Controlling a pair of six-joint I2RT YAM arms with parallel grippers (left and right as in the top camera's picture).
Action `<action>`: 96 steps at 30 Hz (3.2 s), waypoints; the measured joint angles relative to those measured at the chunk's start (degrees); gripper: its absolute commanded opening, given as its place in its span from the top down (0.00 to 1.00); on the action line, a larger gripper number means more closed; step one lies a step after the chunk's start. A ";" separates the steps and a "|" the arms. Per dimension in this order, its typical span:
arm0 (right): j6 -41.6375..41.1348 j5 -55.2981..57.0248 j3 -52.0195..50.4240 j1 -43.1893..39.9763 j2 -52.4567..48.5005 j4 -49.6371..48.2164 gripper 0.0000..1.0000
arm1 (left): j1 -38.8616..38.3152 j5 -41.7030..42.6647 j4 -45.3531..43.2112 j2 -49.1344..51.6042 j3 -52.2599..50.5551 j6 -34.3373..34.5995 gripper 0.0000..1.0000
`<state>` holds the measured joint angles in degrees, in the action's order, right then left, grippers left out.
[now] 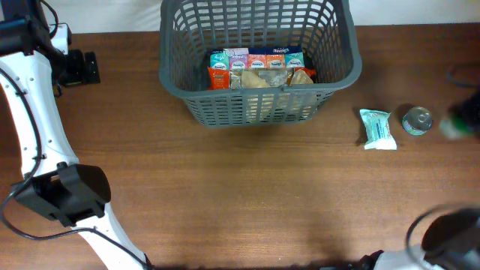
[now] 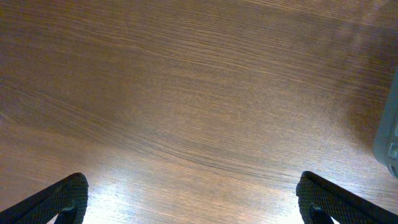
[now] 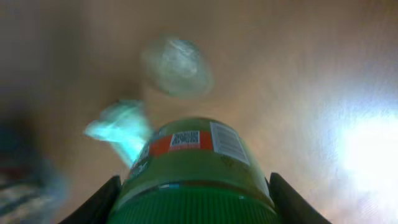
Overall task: Pack container
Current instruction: 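Lift the green-lidded jar with the right gripper and carry it to the basket, then release the jar into the basket and move the right gripper to the can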
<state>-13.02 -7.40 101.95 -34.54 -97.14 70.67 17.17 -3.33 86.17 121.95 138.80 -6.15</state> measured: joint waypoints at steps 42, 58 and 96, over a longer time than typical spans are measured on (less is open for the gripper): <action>16.28 -4.50 22.69 47.67 -26.77 1.46 0.17 | 0.00 0.15 0.00 0.00 -0.02 0.00 0.01; 14.69 9.16 58.42 44.26 -15.06 17.05 0.02 | 0.00 0.15 0.00 0.00 -0.02 0.00 0.01; -0.52 4.46 -7.65 5.97 -21.46 -21.14 0.01 | 0.00 0.15 0.00 0.00 -0.02 0.02 0.01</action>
<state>-13.54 -2.94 94.30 -28.58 -118.61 49.54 17.17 -3.18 86.17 121.95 138.78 -6.13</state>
